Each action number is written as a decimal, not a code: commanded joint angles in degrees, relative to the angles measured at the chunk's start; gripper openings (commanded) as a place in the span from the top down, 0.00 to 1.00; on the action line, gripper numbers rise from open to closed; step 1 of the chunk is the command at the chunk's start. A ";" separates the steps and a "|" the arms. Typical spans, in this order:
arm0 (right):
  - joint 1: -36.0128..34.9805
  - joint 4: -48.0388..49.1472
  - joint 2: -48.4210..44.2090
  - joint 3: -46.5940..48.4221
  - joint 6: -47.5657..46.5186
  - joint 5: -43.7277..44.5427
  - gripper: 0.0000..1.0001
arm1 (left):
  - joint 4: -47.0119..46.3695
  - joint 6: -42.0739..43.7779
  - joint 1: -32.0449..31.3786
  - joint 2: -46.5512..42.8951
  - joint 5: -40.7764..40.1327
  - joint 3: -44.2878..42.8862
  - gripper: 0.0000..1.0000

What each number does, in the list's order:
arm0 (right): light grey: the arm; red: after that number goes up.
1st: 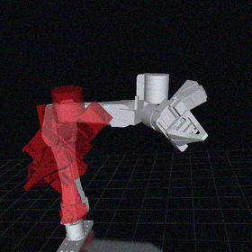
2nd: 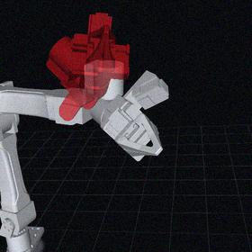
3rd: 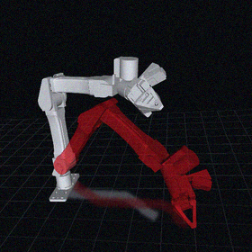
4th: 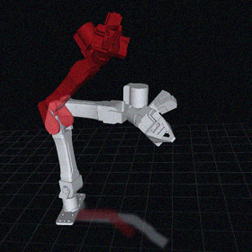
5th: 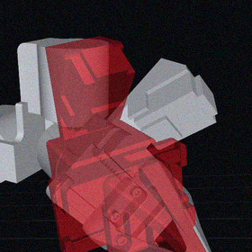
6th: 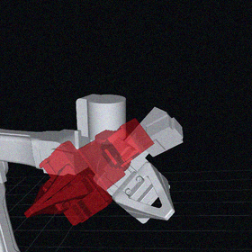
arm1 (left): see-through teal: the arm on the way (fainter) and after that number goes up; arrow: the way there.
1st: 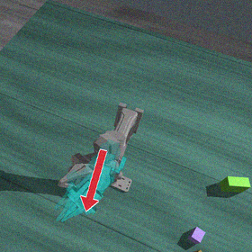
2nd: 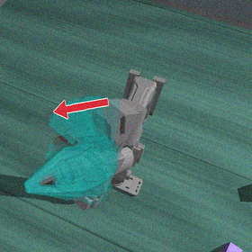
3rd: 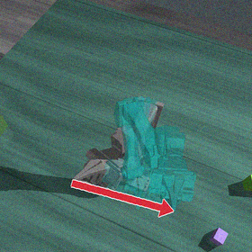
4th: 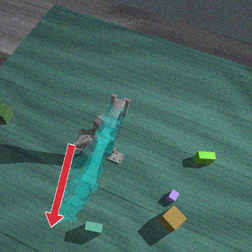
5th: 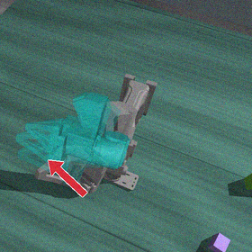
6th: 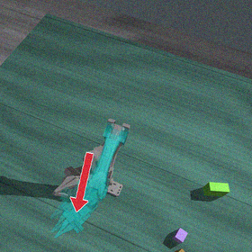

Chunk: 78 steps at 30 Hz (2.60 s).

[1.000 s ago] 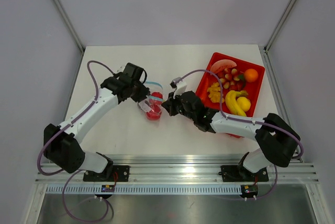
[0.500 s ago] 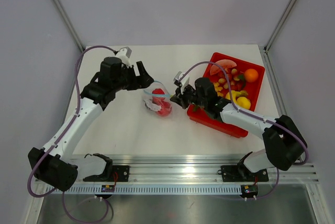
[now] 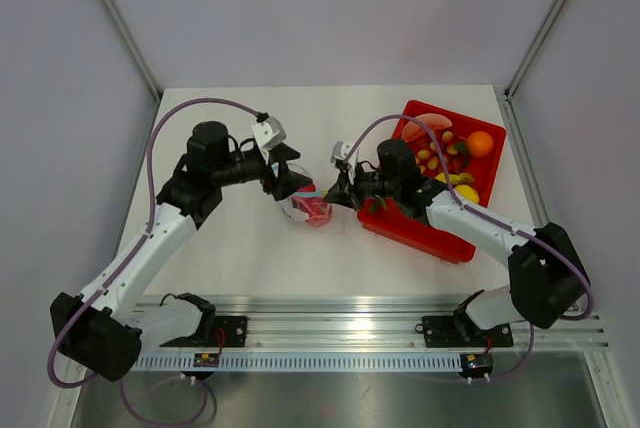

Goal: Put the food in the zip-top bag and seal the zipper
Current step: Zip the zipper food storage bag at the center of the board.

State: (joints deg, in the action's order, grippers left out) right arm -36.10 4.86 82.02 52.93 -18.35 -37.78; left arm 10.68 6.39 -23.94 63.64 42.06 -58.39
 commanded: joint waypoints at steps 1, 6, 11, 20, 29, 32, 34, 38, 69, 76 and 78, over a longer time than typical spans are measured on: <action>0.33 1.55 -3.35 1.66 -0.11 -5.55 1.00 | -6.11 10.20 -0.84 0.96 9.68 0.91 0.30; 0.32 -0.63 -4.41 1.92 -0.11 -6.86 1.00 | -8.03 12.50 -3.12 2.19 10.50 2.75 0.53; 0.33 -1.87 -5.29 1.83 -0.46 -7.48 1.00 | -8.83 13.55 -3.83 3.33 10.58 3.11 0.48; 0.33 -3.19 -7.13 2.00 -0.81 -7.31 1.00 | -3.03 15.67 -5.93 6.23 11.73 1.53 0.52; 0.32 -4.42 -8.10 1.39 -0.98 -8.27 1.00 | -4.79 14.61 -8.93 7.55 9.09 2.93 0.58; 0.41 -4.60 -8.98 1.39 -1.34 -8.19 1.00 | -4.00 14.96 -9.01 8.08 9.53 2.84 0.70; 0.33 -6.25 -9.42 1.22 -1.51 -8.01 1.00 | -2.42 15.58 -9.01 8.43 9.62 2.32 0.77; 0.33 -7.15 -10.30 0.95 -1.95 -7.66 1.00 | -0.57 16.02 -9.01 7.82 9.53 2.23 0.64; 0.33 -14.09 -15.31 -1.07 -6.52 -1.68 0.73 | 0.66 14.35 -7.79 7.12 13.22 2.67 1.00; 0.41 -13.13 -13.91 -1.34 -5.12 -3.88 0.68 | -1.62 13.21 -7.61 6.94 13.40 3.72 1.00; 0.41 -12.78 -12.77 -0.46 -4.68 -5.37 0.66 | -1.71 13.03 -7.70 7.11 13.22 3.55 1.00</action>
State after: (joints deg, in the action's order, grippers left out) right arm -36.03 -8.93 67.88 51.20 -23.27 -41.47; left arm 13.02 20.29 -31.86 71.42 53.36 -54.70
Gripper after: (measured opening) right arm 0.330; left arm 0.025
